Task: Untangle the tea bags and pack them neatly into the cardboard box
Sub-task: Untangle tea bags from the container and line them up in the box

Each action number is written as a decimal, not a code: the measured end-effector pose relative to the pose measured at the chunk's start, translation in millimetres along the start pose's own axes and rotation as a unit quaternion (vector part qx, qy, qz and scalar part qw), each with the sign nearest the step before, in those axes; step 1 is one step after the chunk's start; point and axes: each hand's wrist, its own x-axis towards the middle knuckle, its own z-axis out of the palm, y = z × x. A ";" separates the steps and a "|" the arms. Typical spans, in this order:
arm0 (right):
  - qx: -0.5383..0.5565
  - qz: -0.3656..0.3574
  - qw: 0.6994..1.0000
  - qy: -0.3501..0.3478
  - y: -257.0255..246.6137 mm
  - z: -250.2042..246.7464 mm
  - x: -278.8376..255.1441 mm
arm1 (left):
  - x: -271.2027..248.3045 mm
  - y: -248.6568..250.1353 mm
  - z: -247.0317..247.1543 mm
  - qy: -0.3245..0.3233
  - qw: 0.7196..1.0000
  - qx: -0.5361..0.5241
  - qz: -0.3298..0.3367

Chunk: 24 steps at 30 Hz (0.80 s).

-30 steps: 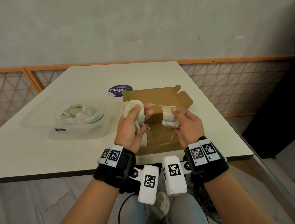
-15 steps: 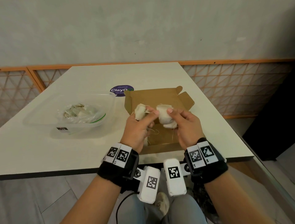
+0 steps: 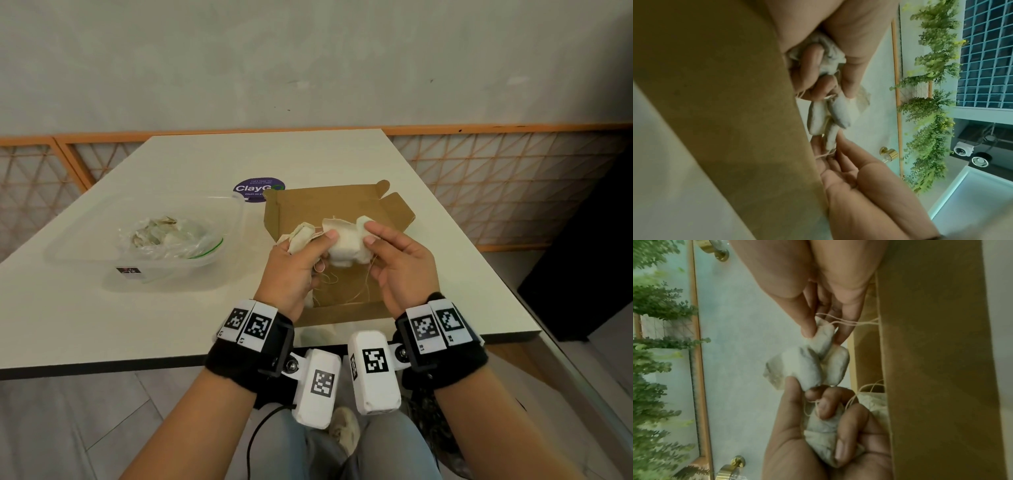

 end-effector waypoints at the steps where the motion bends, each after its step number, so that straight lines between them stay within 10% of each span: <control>1: 0.005 0.002 1.000 0.000 -0.2 0.0 0.0 | 0.7 -0.1 -0.8 -0.002 1.000 -0.005 -0.003; 13: 0.022 -0.020 1.000 -0.003 0.6 2.6 -1.4 | 6.6 2.6 -8.0 -0.007 0.988 -0.134 -0.072; 24: -0.048 -0.021 0.998 -0.045 -0.5 5.1 -5.3 | 4.4 -6.1 3.3 0.022 0.997 0.074 -0.009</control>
